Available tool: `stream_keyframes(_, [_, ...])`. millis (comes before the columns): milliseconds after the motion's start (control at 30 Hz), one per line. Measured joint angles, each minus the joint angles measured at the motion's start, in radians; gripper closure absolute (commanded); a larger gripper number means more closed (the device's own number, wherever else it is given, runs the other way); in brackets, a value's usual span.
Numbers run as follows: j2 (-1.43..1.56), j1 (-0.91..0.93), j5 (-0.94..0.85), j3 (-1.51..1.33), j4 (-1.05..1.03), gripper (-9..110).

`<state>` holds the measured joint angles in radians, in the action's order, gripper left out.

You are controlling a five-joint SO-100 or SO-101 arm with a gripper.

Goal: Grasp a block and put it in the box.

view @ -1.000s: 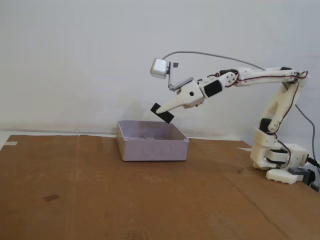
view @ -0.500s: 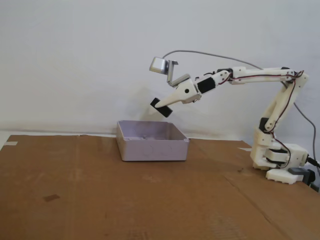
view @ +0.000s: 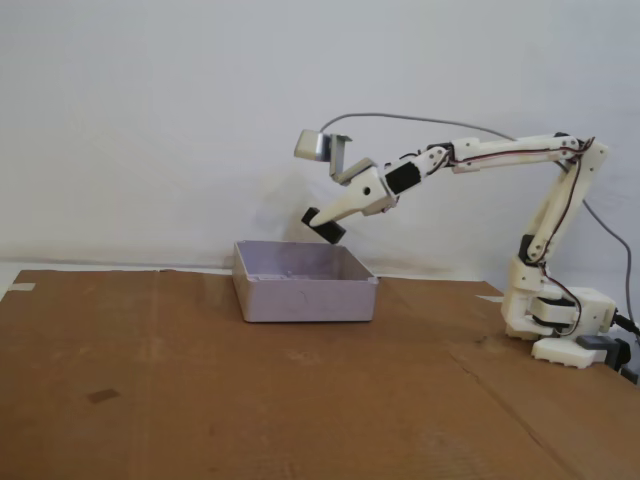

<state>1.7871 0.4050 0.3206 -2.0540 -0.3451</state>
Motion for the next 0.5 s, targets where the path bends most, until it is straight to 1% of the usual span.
stream_keyframes(67, [-0.028, 0.000, -0.003, 0.000, 0.000, 98])
stream_keyframes(267, [-0.106, -0.002, -0.110, 0.005, 0.000, 98])
stream_keyframes(500, [-0.178, -0.002, -0.143, 0.020, 0.017, 98])
